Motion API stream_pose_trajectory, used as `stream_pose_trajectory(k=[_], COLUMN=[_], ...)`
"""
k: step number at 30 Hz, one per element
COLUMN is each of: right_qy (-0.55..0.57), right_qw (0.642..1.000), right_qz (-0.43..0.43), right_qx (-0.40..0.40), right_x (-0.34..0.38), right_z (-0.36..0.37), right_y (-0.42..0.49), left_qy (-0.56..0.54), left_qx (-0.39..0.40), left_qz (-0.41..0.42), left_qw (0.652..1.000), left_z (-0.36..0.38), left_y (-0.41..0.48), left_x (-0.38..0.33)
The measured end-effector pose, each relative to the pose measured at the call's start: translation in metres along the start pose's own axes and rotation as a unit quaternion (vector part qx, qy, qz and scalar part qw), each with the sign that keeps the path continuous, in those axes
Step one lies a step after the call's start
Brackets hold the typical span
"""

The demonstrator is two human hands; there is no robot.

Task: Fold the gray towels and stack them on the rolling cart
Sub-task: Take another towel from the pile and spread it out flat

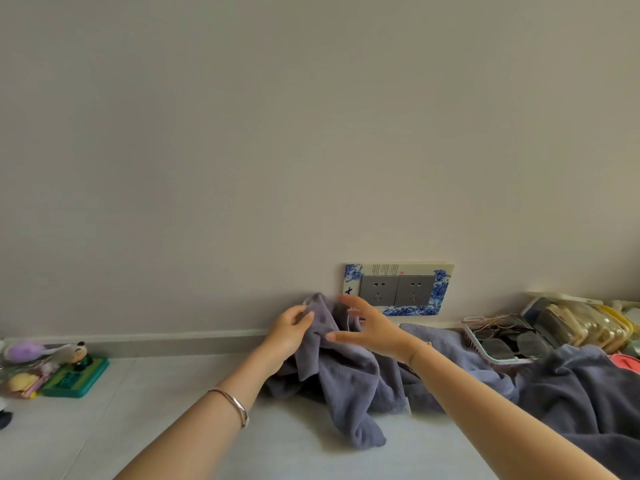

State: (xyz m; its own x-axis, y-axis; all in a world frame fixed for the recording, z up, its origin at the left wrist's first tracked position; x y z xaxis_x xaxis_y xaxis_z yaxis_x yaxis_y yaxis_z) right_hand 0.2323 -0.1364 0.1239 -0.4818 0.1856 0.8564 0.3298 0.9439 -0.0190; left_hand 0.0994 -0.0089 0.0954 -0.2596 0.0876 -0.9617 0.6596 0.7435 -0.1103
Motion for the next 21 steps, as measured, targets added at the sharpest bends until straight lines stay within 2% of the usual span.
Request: stream_pose_trajectory(k=[5,9,14,17,21], right_qy=[-0.003,0.035,0.009,0.088,0.169], right_qw=[0.997,0.987,0.98,0.972,0.952], right_qz=[-0.007,0.002,0.003,-0.029,-0.056], right_qx=[0.072,0.156,0.198,0.217,0.25], right_x=[0.032,0.052,0.096,0.138,0.172], right_z=[0.002,0.009,0.009,-0.001,-0.003], right_y=[-0.001,-0.008,-0.018,-0.034,-0.045], left_qy=[0.034,0.081,0.152,0.151,0.124], left_qx=[0.097,0.137,0.154,0.164,0.23], left_qz=[0.08,0.09,0.095,0.096,0.062], left_qw=[0.992,0.983,0.972,0.97,0.963], left_z=[-0.03,-0.062,-0.097,-0.116,-0.134], left_y=[-0.036,-0.059,-0.087,-0.108,-0.135], left_x=[-0.043,-0.068,-0.098,-0.124,-0.147])
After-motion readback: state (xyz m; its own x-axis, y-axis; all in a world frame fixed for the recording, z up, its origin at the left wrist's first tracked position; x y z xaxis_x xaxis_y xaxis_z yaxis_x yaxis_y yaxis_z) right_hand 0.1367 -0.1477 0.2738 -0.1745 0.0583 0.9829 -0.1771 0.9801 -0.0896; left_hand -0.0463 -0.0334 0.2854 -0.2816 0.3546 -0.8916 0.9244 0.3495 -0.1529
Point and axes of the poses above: each hand's wrist, its own y-axis towards the middle knuckle, its own z-axis out of the palm, x = y × z, the point moved 1 cm from there along y, towards the middle knuckle, and after that the axes turned 4 degrees about y, right-handed, at the moved point
